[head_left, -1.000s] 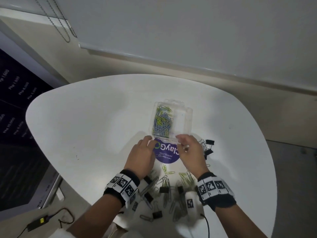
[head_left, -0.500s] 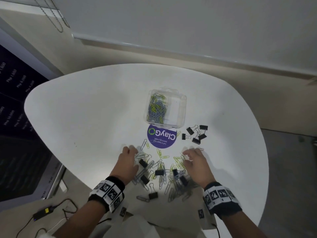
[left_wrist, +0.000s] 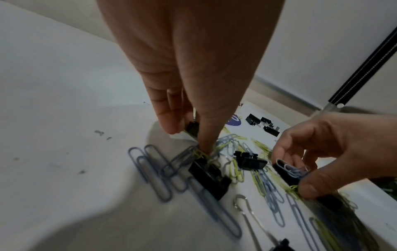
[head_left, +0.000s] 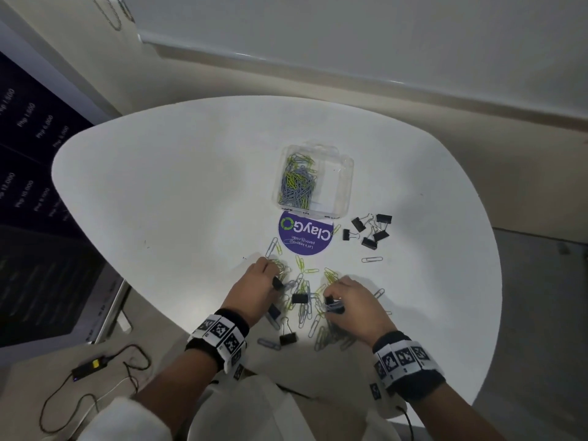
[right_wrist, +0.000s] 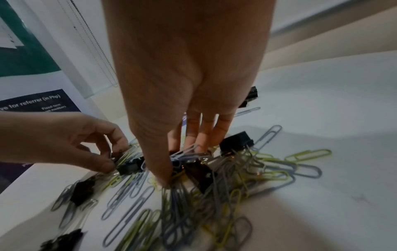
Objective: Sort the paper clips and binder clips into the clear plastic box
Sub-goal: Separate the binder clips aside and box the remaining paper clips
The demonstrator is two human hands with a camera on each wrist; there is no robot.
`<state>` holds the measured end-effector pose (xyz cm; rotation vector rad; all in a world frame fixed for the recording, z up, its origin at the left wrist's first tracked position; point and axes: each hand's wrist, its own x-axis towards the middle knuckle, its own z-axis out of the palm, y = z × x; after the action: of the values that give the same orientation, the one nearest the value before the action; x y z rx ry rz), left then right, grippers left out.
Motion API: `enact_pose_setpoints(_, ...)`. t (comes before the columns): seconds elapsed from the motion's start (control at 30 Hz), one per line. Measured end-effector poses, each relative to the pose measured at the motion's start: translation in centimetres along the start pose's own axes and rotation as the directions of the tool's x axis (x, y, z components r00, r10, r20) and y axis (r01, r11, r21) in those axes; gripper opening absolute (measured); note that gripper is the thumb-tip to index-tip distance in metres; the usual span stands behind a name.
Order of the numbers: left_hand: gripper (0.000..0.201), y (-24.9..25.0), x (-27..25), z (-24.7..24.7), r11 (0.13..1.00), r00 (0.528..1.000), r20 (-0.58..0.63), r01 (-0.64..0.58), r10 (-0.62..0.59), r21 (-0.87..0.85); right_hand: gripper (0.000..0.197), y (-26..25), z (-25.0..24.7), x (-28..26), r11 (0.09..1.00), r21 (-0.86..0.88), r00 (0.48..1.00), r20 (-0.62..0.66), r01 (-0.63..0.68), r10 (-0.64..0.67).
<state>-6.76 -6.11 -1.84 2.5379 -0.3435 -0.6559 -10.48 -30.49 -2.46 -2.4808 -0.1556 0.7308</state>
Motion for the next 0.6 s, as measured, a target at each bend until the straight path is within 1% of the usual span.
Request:
enact_pose_setpoints(0.1,0.029,-0.3,0.0,0.0,1.000,1.000,-0.012,0.017,-0.018,-0.016,0.025,-0.2,0.5,-0.1,1.000,0.028,0.999,-0.035,-0.013,0.014)
enact_pose_setpoints(0.17,0.029,-0.6,0.0,0.1,0.998,1.000,-0.011,0.011,-0.011,-0.058,0.028,-0.3,0.7,-0.2,0.996,0.093,0.999,-0.048,-0.016,0.021)
enact_pose_setpoints(0.23,0.028,-1.0,-0.1,0.1,0.990,1.000,-0.030,-0.003,-0.001,-0.138,0.030,-0.6,0.6,-0.3,0.983,0.180,0.997,-0.058,-0.036,0.047)
enact_pose_setpoints(0.27,0.029,-1.0,-0.2,0.1,0.983,0.999,-0.041,0.008,-0.015,-0.185,0.031,-0.8,0.5,-0.4,0.970,0.235,0.996,-0.061,-0.054,0.071)
enact_pose_setpoints(0.33,0.029,-0.8,-0.3,0.1,0.946,0.995,-0.051,0.070,-0.091,-0.317,0.033,-1.2,0.3,-0.5,0.923,0.372,0.990,-0.064,-0.094,0.126)
enact_pose_setpoints(0.4,0.023,-0.5,-0.1,0.1,0.862,0.978,-0.017,0.177,-0.209,-0.475,0.033,-1.4,0.3,-0.4,0.874,0.476,0.986,-0.070,-0.100,0.151)
enact_pose_setpoints(0.43,0.021,-0.2,0.1,0.1,0.800,0.963,0.019,0.235,-0.270,-0.552,0.032,-1.4,0.4,-0.3,0.863,0.497,0.985,-0.081,-0.092,0.151)
enact_pose_setpoints(0.5,0.024,0.3,0.4,0.0,0.653,0.926,0.111,0.335,-0.360,-0.680,0.028,-1.2,0.6,0.0,0.857,0.508,0.983,-0.095,-0.085,0.154)
enact_pose_setpoints(0.53,0.025,0.7,0.6,-0.1,0.580,0.909,0.160,0.374,-0.386,-0.724,0.027,-1.1,0.8,0.2,0.857,0.508,0.982,-0.096,-0.091,0.162)
enact_pose_setpoints(0.6,0.027,1.6,1.0,-0.3,0.449,0.887,0.244,0.416,-0.392,-0.791,0.027,-0.9,1.1,0.5,0.855,0.508,0.979,-0.099,-0.106,0.180)
